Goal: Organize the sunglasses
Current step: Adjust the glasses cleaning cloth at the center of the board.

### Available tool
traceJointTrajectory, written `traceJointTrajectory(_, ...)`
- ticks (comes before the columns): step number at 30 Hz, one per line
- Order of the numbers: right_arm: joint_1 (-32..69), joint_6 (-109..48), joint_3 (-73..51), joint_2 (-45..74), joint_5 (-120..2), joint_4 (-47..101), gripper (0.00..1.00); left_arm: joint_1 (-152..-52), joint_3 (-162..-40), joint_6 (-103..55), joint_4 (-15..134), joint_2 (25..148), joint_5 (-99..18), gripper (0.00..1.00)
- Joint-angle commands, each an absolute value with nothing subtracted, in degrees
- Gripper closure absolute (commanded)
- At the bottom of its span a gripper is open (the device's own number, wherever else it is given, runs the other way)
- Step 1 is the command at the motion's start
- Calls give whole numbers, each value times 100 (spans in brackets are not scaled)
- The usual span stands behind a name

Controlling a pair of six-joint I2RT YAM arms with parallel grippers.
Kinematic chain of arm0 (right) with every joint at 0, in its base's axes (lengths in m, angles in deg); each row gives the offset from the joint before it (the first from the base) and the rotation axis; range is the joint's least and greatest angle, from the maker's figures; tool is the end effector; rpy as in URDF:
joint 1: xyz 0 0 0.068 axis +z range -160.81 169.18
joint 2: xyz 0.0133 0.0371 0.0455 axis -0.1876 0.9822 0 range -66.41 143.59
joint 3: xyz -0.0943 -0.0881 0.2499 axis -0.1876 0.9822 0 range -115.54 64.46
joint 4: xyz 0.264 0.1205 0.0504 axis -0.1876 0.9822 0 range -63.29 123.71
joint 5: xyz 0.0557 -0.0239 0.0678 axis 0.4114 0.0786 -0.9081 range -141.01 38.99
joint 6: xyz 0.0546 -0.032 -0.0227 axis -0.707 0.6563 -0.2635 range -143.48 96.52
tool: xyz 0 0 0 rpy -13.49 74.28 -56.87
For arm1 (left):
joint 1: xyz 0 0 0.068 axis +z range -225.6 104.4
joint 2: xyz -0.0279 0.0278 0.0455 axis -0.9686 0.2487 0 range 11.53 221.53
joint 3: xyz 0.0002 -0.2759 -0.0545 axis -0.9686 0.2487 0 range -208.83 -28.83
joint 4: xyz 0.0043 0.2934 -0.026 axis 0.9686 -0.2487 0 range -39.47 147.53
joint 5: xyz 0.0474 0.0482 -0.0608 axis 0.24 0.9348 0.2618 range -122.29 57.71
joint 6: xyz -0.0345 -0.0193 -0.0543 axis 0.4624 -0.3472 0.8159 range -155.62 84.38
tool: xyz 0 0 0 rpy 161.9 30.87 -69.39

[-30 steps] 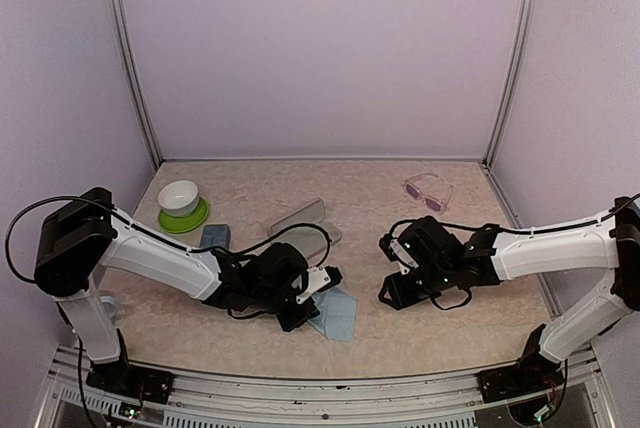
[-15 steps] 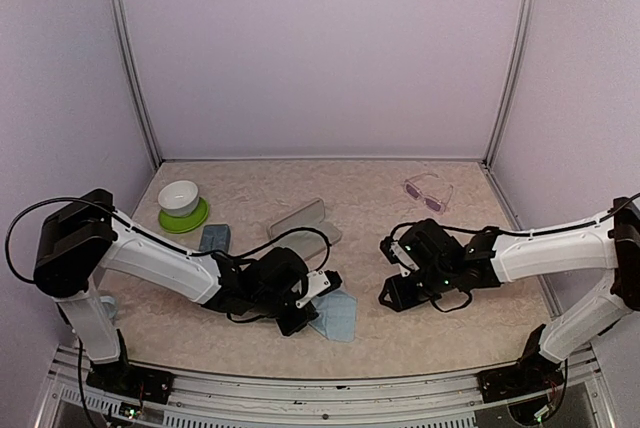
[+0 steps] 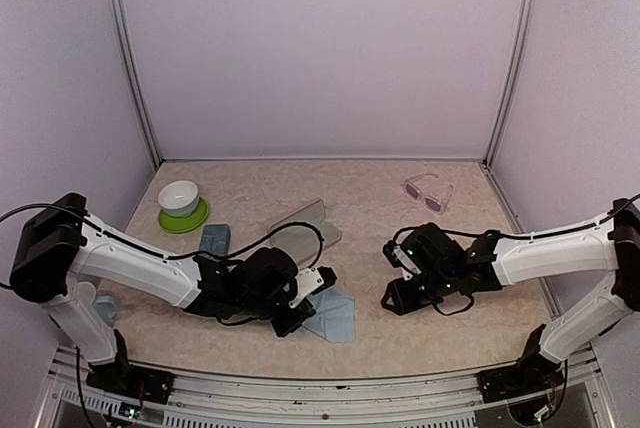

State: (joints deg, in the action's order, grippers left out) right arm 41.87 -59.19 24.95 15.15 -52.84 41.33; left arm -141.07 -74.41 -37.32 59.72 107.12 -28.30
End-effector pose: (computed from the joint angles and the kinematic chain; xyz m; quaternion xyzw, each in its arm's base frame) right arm 0.1794 0.2382 0.1336 -0.1459 0.9467 0.2108 0.1949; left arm 0.1521 -0.3242 0.1144 0.5053 0.7837 -0.1624 0.3226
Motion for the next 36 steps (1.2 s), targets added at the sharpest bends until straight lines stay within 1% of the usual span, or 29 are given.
traceJointTrajectory(1,4202,-5963,2468,1496,-5374,3990,69,-14148,-7287,-3521,6066,10497,-2643,86)
traceJointTrajectory(7,4244,-5935,2392,1664,-5462,3890,70,-14257,-7035,-3317,6119,10367,-2676,89)
traceJointTrajectory(9,4287,-5930,2378,1722,-5484,3858,70,-14270,-6970,-3219,6119,10288,-2667,88)
traceJointTrajectory(11,4316,-5951,2353,1786,-5486,3834,70,-14274,-7003,-3119,6046,10224,-2635,85)
traceJointTrajectory(14,4379,-5992,2337,1865,-5480,3788,70,-14275,-7216,-3037,5883,10260,-2525,76)
traceJointTrajectory(17,4435,-6042,2324,1924,-5480,3756,70,-14275,-7570,-2992,5676,10510,-2476,72)
traceJointTrajectory(20,4509,-6088,2323,1937,-5442,3761,71,-14269,-7803,-2973,5532,10813,-2444,72)
traceJointTrajectory(27,4640,-6245,2403,1849,-5369,3812,71,-14267,-8131,-2990,5347,11321,-2486,76)
traceJointTrajectory(32,4699,-6342,2498,1764,-5316,3831,71,-14266,-8167,-2974,5291,11422,-2390,78)
traceJointTrajectory(36,4732,-6374,2507,1760,-5295,3847,71,-14273,-8085,-2954,5319,11355,-2370,81)
